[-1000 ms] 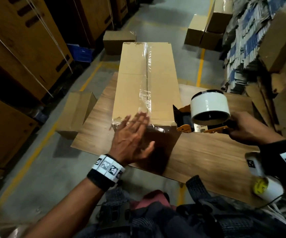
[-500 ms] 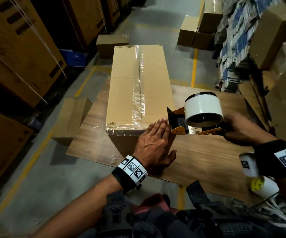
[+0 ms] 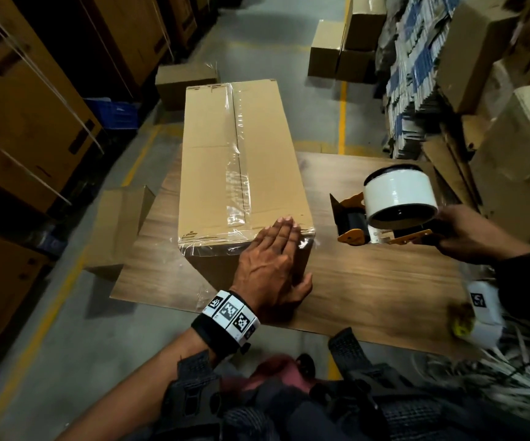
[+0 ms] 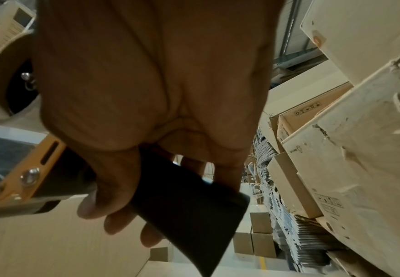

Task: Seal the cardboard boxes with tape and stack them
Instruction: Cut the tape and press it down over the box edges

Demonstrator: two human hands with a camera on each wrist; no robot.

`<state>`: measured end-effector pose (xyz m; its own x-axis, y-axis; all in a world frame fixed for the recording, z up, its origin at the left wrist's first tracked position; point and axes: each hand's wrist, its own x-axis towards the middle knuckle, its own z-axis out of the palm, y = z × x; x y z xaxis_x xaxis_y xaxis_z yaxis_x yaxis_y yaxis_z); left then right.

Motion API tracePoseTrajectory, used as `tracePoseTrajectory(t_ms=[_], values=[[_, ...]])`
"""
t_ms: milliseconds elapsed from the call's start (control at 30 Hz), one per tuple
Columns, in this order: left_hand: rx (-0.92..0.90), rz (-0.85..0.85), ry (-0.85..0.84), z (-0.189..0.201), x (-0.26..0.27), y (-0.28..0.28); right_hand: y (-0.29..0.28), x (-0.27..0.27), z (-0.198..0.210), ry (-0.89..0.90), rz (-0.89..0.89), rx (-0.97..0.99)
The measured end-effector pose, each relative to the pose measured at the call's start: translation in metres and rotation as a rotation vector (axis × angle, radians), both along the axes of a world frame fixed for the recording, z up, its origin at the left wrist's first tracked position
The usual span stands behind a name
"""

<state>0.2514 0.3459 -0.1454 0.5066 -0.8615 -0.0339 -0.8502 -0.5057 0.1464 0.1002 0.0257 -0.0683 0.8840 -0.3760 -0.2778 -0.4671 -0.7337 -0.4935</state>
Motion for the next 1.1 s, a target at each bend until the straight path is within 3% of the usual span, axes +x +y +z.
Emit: tracePoseTrajectory(t_ms=[500, 833, 1100], values=[[-0.024, -0.002, -0.006, -0.005, 0.004, 0.002, -0.007, -0.002, 0.002, -0.015, 0.036, 0.001], [-0.079, 0.019, -0.031, -0.010, 0.003, 0.001, -0.013, -0.008, -0.019, -0.007, -0.109, 0.042], [-0.087, -0.018, -0.031, -0.011, 0.006, 0.004, -0.004, 0.020, -0.044, 0.111, 0.059, -0.009]])
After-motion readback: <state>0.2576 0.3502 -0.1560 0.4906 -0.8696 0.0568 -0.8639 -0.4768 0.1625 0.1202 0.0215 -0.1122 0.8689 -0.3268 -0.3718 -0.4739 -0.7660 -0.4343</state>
